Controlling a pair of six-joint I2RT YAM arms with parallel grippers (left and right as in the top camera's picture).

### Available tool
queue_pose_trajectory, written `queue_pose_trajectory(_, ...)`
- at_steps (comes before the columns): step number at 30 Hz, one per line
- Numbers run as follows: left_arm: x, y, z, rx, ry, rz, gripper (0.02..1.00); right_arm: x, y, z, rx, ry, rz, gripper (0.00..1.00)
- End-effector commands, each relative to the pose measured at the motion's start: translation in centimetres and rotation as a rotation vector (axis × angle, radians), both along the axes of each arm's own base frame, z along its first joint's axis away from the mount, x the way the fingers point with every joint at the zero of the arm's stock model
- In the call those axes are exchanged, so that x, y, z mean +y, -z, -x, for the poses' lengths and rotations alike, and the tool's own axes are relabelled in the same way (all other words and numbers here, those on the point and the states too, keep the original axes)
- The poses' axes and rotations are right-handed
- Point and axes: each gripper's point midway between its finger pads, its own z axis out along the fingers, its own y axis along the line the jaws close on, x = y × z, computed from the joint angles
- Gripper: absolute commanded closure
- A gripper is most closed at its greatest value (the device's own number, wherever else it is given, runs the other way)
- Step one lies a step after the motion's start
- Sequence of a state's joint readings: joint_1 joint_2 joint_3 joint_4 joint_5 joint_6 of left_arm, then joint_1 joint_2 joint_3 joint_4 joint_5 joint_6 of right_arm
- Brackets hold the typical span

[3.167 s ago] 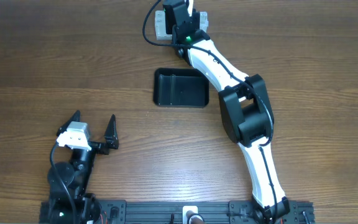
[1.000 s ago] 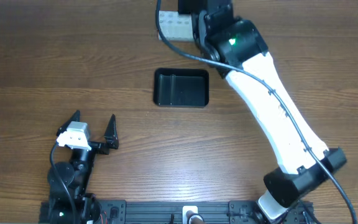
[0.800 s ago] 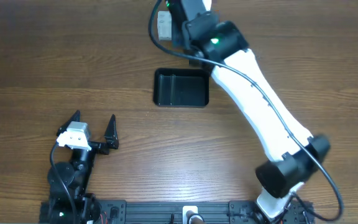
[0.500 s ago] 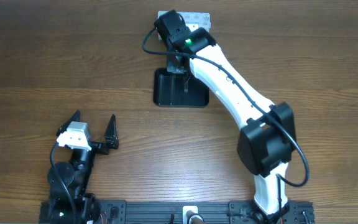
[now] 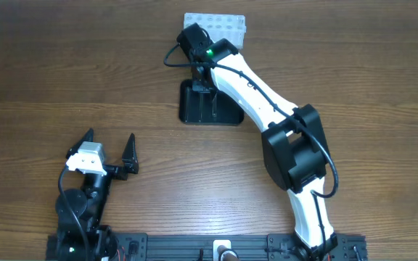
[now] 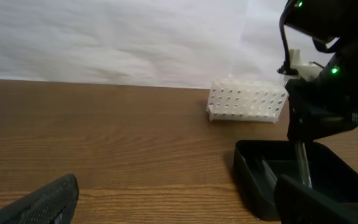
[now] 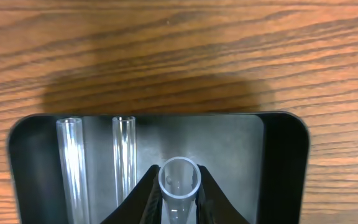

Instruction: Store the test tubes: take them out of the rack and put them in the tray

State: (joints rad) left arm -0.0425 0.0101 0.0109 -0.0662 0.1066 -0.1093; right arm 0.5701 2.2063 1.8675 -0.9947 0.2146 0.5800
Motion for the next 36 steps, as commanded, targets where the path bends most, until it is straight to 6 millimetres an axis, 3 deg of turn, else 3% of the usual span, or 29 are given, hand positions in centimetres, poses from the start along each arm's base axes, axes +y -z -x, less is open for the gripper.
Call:
queue_pose_trajectory(1,-0.1,0.1,0.0,0.001,0.007,0.011,0.018,-0.2,2.0,0.3,0.038,0.019,0.014,0.807)
queue_pose_trajectory(6,-0.1,0.1,0.0,0.001,0.007,0.011,0.018,-0.1,3.3,0.5,0.062,0.016,0.022,0.706)
queue_pose_trajectory(10,-0.1,0.1,0.0,0.001,0.007,0.011,0.018,0.4,2.4,-0.1,0.027,-0.002,0.005,0.597)
queue_pose_trajectory(13,-0.1,0.1,0.0,0.001,0.007,0.011,0.018,1.1,-1.7,-1.2,-0.075,-0.061,-0.032,0.435)
queue_pose_trajectory(16,-0.1,0.1,0.0,0.001,0.007,0.011,0.018,0.8,-7.0,-2.4,-0.217,-0.095,-0.041,0.288)
queue_pose_trajectory(17,-0.1,0.1,0.0,0.001,0.007,0.011,0.018,-0.2,-10.9,-3.4,-0.337,-0.085,-0.017,0.222)
queue_pose_trajectory(19,-0.1,0.1,0.0,0.001,0.008,0.011,0.018,-1.6,-14.7,-4.8,-0.464,-0.070,0.009,0.178)
queue_pose_trajectory(23,-0.1,0.1,0.0,0.001,0.007,0.011,0.020,-3.5,-18.3,-8.2,-0.623,-0.072,0.025,0.126)
queue_pose_trajectory(28,-0.1,0.1,0.0,0.001,0.008,0.011,0.018,-5.5,-16.8,-12.0,-0.679,-0.027,0.038,0.058)
queue_pose_trajectory(32,-0.1,0.1,0.0,0.001,0.007,0.011,0.020,-5.7,-13.0,-15.0,-0.681,-0.017,0.009,0.031)
queue_pose_trajectory(36,-0.1,0.1,0.0,0.001,0.007,0.011,0.018,-5.5,-10.2,-16.5,-0.675,-0.025,-0.018,0.031)
